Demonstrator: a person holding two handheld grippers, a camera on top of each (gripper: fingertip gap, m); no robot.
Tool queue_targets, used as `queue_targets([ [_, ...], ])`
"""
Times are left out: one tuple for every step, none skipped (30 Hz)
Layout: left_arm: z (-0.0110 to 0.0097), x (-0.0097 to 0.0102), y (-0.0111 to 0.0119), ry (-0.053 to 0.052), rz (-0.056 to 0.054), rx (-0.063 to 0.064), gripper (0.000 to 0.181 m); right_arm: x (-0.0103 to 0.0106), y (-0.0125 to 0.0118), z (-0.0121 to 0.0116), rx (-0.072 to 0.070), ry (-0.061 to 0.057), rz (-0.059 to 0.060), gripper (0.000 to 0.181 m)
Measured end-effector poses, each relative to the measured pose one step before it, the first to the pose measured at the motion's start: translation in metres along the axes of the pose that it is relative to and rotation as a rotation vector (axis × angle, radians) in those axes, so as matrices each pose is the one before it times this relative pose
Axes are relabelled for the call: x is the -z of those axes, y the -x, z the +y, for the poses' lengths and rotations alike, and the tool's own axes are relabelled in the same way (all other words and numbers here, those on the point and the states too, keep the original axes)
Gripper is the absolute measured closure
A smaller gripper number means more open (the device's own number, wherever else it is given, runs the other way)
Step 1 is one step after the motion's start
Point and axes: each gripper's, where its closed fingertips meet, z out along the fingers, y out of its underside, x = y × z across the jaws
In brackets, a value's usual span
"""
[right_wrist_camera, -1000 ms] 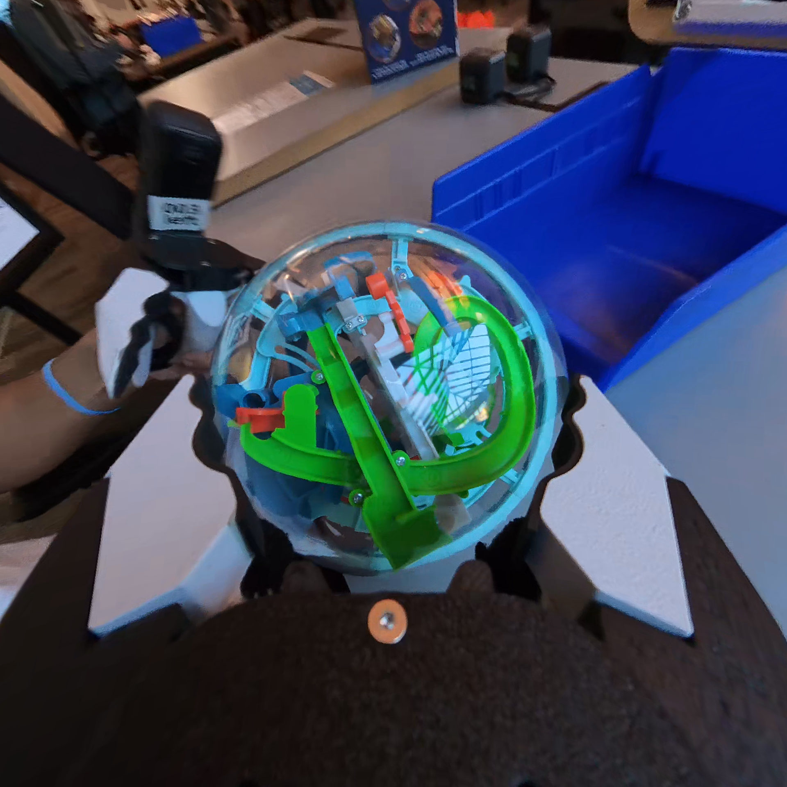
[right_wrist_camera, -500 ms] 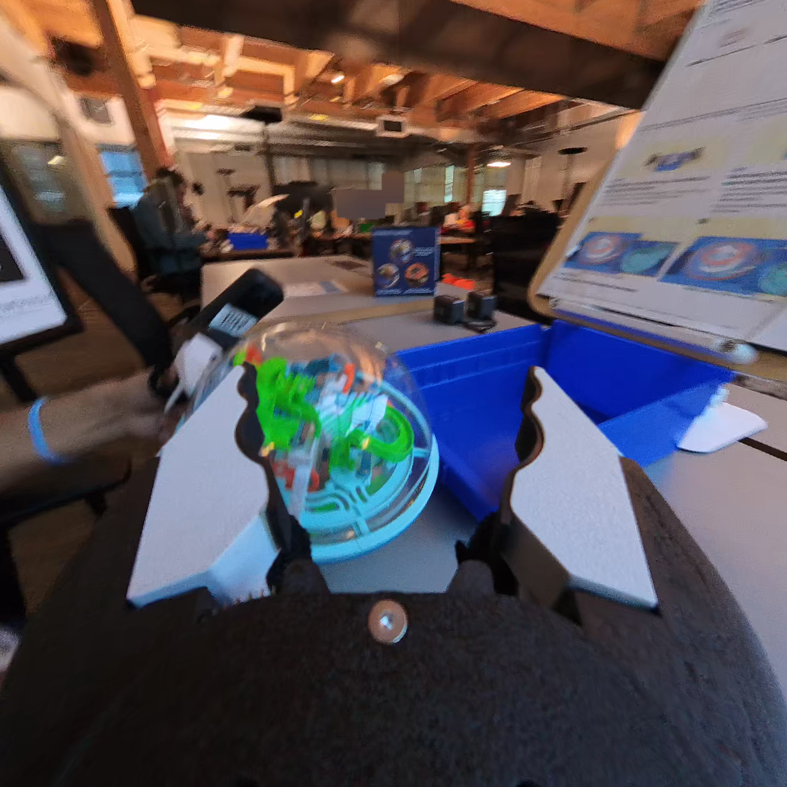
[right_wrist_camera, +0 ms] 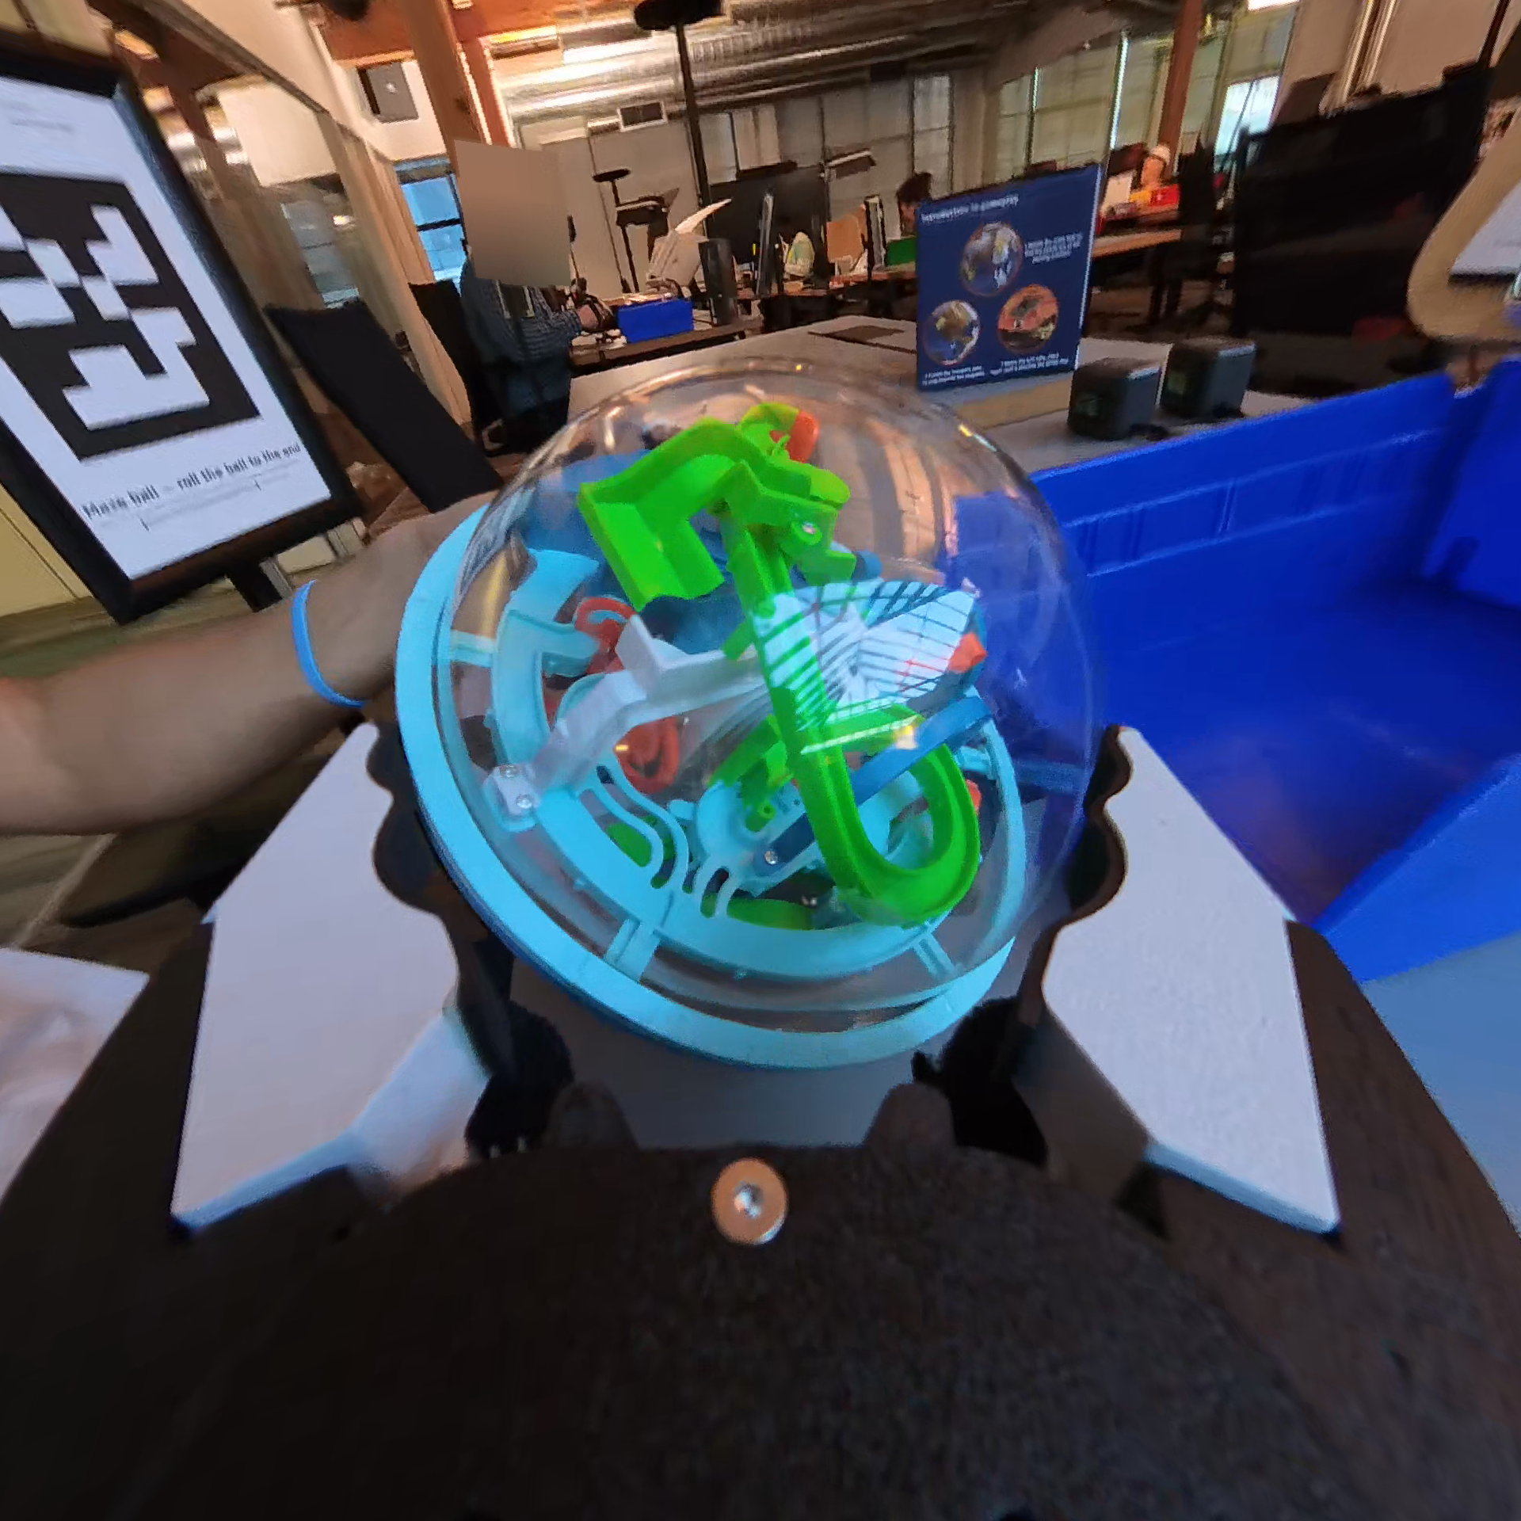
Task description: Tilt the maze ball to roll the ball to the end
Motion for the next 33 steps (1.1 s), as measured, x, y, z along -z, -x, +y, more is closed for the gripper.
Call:
queue_targets([
  [-0.00088,-0.00094,0.00078,-0.0139,0.0102,0.0457,0.044,-0.00029,-0.00066,-0.00191,-0.0527,0.0026,0.0042,0.026],
  [-0.00086,-0.00096,0.00044,-0.0112,0.0093,0.0314,0.044,-0.00074,-0.0023,-0.00208,-0.0483,0.004,0.0125,0.026],
  [0.00089,-0.00164,-0.00057,0.0035,0.0066,0.0076,0.042,-0.00075,-0.00202,-0.00253,-0.0446,0.0062,0.0193,0.026],
  [0.0033,-0.0022,-0.0018,0.0168,0.0045,0.0014,0.04,-0.00064,0.00014,-0.00355,-0.0322,0.0077,0.0092,0.026],
  [0.00639,-0.00354,-0.00327,0.033,0.0009,-0.0099,0.036,-0.00004,0.00168,-0.00375,-0.0269,0.0083,0.0077,0.026],
  [0.00901,-0.00556,-0.00478,0.0463,-0.0068,-0.0302,0.03,0.00006,0.00292,-0.00514,-0.0237,0.0035,0.0034,0.027],
  [0.00842,-0.00625,-0.00582,0.0412,-0.0102,-0.0287,0.023,0.00134,0.00425,-0.0066,-0.0121,-0.0156,-0.0007,0.027],
  [0.00436,-0.00481,-0.00639,0.0178,-0.011,-0.0309,0.021,0.00288,0.00287,-0.00994,-0.0206,-0.0526,0.0042,0.029],
  [0.00096,-0.00354,-0.00585,-0.0023,-0.0273,-0.0634,0.022,0.00612,-0.00116,-0.01331,-0.0717,-0.0535,0.0145,0.039],
  [0.00086,-0.00315,-0.0043,0.0034,-0.0563,-0.0909,0.023,0.00708,-0.00457,-0.01075,-0.0939,-0.0243,0.0298,0.057],
  [0.00197,-0.00335,-0.00557,0.0179,-0.0574,-0.0857,0.023,0.00563,0.00118,-0.00635,-0.0258,0.0019,-0.0072,0.065],
  [-0.00009,-0.00322,-0.00766,0.0102,-0.0438,-0.0697,0.023,0.0046,0.00651,-0.00645,0.0353,-0.0215,-0.024,0.067],
  [-0.00369,-0.00294,-0.0063,-0.0114,-0.0455,-0.057,0.023,0.00159,0.00621,-0.00155,0.047,0.0015,-0.0115,0.053],
  [-0.00402,-0.00309,-0.00007,-0.0128,-0.0736,-0.0542,0.025,-0.0015,0.00152,0.0061,0.0279,0.0563,0.016,0.048],
  [-0.00117,-0.00314,0.00469,0.0076,-0.0889,-0.0631,0.03,-0.003,0.00007,0.00987,0.0372,0.0765,0.025,0.052],
  [-0.00145,-0.00317,0.00269,0.0044,-0.057,-0.0654,0.043,-0.00516,-0.00194,0.01099,0.0486,0.062,0.0307,0.064],
  [-0.00465,-0.0025,-0.00156,-0.0245,-0.013,-0.0422,0.056,-0.00813,0.00358,0.00357,-0.0009,0.0125,-0.0159,0.037],
  [-0.00591,-0.00153,0.00058,-0.0364,-0.0137,-0.0085,0.061,-0.00338,-0.0015,0.00486,-0.0096,0.0409,0.0067,0.038],
  [-0.00607,-0.00138,0.00324,-0.0403,-0.0218,-0.0151,0.062,-0.00168,-0.00466,0.00129,-0.0303,0.0083,0.0192,0.042],
  [-0.00583,-0.00185,0.00351,-0.0546,-0.0173,-0.022,0.062,-0.00195,-0.00202,-0.00159,0.0069,-0.0356,0.0057,0.042],
  [-0.00307,-0.00144,0.00302,-0.0409,-0.0015,-0.0027,0.061,-0.00135,-0.00141,-0.00093,0.006,-0.0328,0.0016,0.041],
  [0.00032,-0.00049,0.00135,-0.0092,0.0128,-0.0048,0.057,-0.00084,-0.00139,0.00247,0.0021,0.0123,-0.0049,0.04],
  [0.00052,0.00113,0.00062,0.0002,0.0115,-0.0093,0.055,0.00063,0.00036,0.00023,0.0071,-0.004,-0.0196,0.042],
  [0.00037,0.002,0.00023,-0.0001,0.009,-0.0013,0.056,0.00205,0.00049,-0.00185,-0.0068,-0.0263,-0.0216,0.046],
  [0.0008,0.00228,0.0,0.0013,0.0064,-0.0031,0.056,0.00139,-0.00116,-0.00094,-0.0262,-0.0187,-0.012,0.05],
  [0.00134,0.00295,-0.00043,0.0019,0.0064,-0.0061,0.056,0.00003,-0.00099,0.00213,-0.0219,0.0052,-0.0137,0.049],
  [0.00182,0.00425,-0.00087,0.0007,0.0098,-0.0094,0.056,0.00053,-0.00033,0.00116,-0.0027,0.0051,-0.018,0.05],
  [0.00219,0.00541,-0.00168,-0.0011,0.0165,-0.0179,0.057,0.00252,-0.00166,-0.00326,0.0259,-0.0236,-0.0154,0.05],
  [0.00236,0.00598,-0.00253,-0.0031,0.0237,-0.0282,0.058,0.0044,-0.0022,-0.00629,0.0276,-0.0462,-0.0053,0.049],
  [0.00167,0.00602,-0.00238,-0.0089,0.0231,-0.031,0.06,0.00816,-0.00491,-0.00893,0.0058,-0.0599,-0.0018,0.05],
  [0.00105,0.00597,-0.00118,-0.0096,0.0191,-0.0223,0.063,0.00861,-0.0068,-0.00709,-0.0121,-0.0363,0.0009,0.052],
  [0.00113,0.00572,-0.00019,-0.0028,0.0186,-0.009,0.066,0.00666,-0.00512,-0.00131,-0.0039,0.0002,-0.0056,0.063],
  [-0.00008,0.00628,0.0001,-0.0064,0.0224,-0.0005,0.068,0.00414,-0.0027,0.00435,0.0127,0.024,-0.0254,0.077],
])
